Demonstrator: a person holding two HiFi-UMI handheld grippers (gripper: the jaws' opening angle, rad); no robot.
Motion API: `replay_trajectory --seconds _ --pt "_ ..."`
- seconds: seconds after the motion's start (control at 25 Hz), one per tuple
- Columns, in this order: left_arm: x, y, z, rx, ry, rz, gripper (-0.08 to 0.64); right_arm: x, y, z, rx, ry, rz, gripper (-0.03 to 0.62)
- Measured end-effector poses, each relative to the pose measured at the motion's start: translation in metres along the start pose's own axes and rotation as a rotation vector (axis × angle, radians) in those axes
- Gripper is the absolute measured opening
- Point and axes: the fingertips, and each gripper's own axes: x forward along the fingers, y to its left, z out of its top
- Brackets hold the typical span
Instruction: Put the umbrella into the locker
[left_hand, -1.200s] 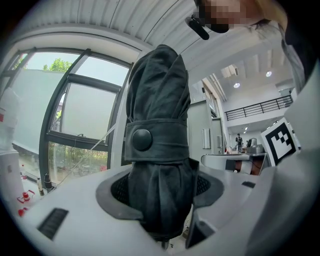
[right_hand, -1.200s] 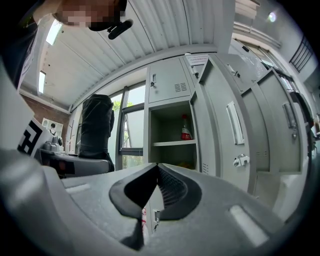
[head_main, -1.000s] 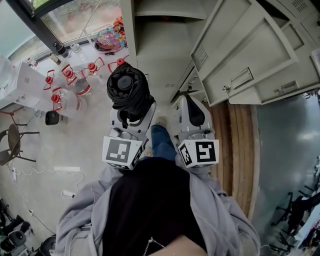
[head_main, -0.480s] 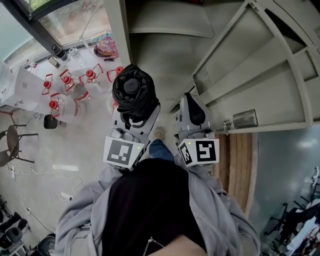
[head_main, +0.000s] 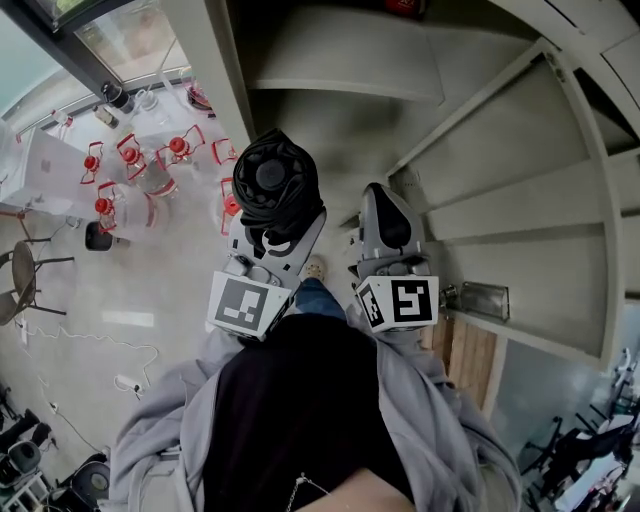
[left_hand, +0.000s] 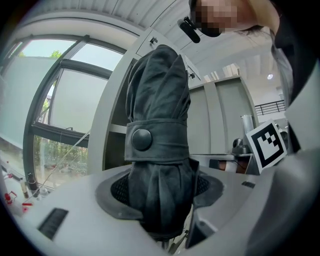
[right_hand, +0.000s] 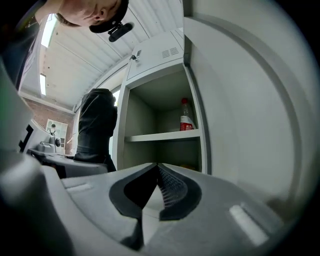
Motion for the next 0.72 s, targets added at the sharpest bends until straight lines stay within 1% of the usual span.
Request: replay_trajectory --seconds 0.28,0.48,0.6,0.72 --pt "0.025 0.006 0.003 0.001 0.006 0.008 0.247 0.019 -0.012 0.000 0.001 0.014 0.031 0.004" --pt "0.041 0.004 -0.001 0.011 0.018 0.013 0.247 0.029 -0.015 -0.007 0.005 0.028 0.078 0.003" --pt "0.046 0.003 -0.006 0.001 0.034 0.011 0.247 0.034 -0.015 -0.012 0.007 0.040 0.105 0.003" --pt "0.050 0.003 -0.013 -0.024 0.065 -0.009 0.247 0.038 -0.017 -0.014 0.032 0.043 0.089 0.004"
